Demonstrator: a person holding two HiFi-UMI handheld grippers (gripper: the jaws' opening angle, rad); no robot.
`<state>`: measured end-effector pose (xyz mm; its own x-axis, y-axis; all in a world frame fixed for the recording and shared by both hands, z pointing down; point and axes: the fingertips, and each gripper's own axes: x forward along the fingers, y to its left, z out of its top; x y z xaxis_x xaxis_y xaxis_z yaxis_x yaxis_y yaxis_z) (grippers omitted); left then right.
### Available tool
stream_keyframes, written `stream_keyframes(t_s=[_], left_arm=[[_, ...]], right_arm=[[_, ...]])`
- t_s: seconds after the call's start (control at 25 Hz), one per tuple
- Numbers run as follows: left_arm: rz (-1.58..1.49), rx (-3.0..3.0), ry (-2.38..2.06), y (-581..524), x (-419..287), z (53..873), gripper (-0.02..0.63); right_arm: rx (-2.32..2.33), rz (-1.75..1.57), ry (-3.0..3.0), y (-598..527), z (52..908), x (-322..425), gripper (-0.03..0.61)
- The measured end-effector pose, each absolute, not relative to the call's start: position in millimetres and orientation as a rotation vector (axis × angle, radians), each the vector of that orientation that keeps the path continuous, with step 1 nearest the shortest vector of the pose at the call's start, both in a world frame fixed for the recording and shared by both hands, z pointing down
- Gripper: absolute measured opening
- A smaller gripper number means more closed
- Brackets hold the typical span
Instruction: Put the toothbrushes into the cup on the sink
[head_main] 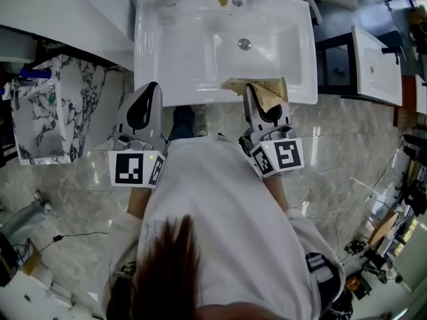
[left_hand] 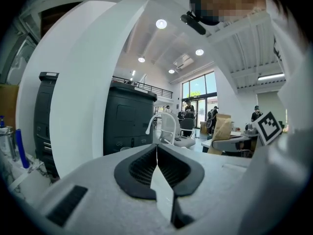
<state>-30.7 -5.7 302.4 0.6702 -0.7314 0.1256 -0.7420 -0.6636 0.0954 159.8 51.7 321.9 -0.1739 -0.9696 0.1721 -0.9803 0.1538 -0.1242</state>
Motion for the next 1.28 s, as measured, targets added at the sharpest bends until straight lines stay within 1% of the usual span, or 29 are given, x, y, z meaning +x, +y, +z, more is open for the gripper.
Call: stream_keyframes(t_s=[0.32, 0.64, 0.92, 1.28], left_arm=[[0.102, 2.762, -1.166, -74.1, -35.7, 301.1, 0.015], [0.112, 2.755, -1.116, -115.6, -44.2, 312.0, 0.015], [0.117, 2.739, -1.13, -129.4, -47.9, 313.9, 0.015], [0.108, 2.724, -1.154, -129.7, -34.7, 311.4, 0.015]], right_arm=[[2.012, 0.307, -2.322, -12.3, 315.9, 148.7, 0.092], [2.054, 0.311, -2.27, -49.4, 319.0, 142.7, 0.092], [2.054, 0.31, -2.268, -60.5, 318.8, 142.3, 0.092], [2.02, 0.316, -2.299, -66.0, 317.6, 152.7, 0.092]])
